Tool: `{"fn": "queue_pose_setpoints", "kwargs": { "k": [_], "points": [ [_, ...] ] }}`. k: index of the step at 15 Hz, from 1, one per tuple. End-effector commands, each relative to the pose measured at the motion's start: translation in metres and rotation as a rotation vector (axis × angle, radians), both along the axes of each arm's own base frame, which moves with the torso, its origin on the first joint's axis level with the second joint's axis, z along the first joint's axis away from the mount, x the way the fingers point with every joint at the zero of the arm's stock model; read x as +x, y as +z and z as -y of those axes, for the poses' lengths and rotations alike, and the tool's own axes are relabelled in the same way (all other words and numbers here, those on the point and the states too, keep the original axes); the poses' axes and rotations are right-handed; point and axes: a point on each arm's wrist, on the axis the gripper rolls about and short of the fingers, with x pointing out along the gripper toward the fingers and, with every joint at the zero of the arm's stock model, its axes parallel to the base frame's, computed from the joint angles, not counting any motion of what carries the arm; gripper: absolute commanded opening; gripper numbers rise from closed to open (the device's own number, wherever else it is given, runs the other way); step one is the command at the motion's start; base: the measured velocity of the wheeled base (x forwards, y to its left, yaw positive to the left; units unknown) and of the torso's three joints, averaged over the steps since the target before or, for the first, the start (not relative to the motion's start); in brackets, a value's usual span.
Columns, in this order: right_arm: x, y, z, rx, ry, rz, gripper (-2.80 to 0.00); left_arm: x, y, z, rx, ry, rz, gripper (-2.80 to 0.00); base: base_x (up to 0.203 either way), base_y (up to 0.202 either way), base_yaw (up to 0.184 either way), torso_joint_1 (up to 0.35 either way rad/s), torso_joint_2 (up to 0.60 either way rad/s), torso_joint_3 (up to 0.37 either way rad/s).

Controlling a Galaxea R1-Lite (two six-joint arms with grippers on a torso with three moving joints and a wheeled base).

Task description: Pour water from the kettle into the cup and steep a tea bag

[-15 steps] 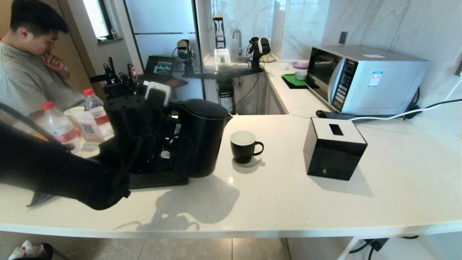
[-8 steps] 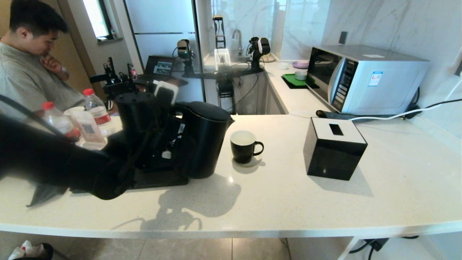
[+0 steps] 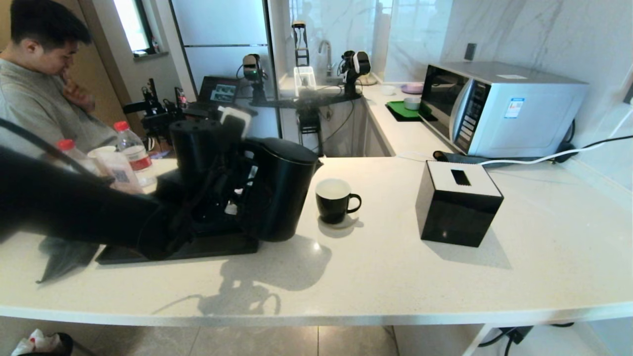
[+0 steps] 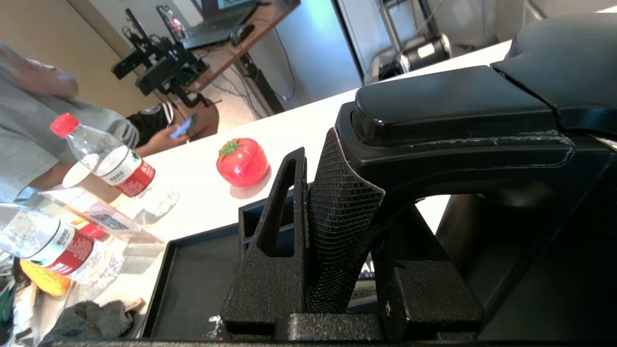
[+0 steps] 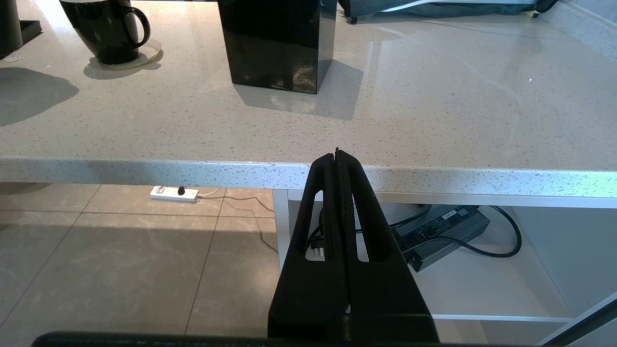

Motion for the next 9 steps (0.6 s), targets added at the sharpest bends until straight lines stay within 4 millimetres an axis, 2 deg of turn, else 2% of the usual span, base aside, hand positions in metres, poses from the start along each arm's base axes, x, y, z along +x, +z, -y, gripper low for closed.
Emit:
{"fn": "queue_pose_setpoints", "kwargs": {
  "k": [1,9],
  "points": [
    [0.0001,0.0,0.0,0.0,0.001,-0.001,-2.8,0.0022,0.0027,0.0013,0.005,0.002,-0.006,-2.8,0.0,0.0,0.0,0.0,0.0,0.0],
    [0.0001,0.0,0.0,0.0,0.001,-0.001,-2.8,0.0053,0.0076,0.0085,0.052,-0.012,-0.103,-2.8,0.0,0.0,0.0,0.0,0.0,0.0]
  ]
}}
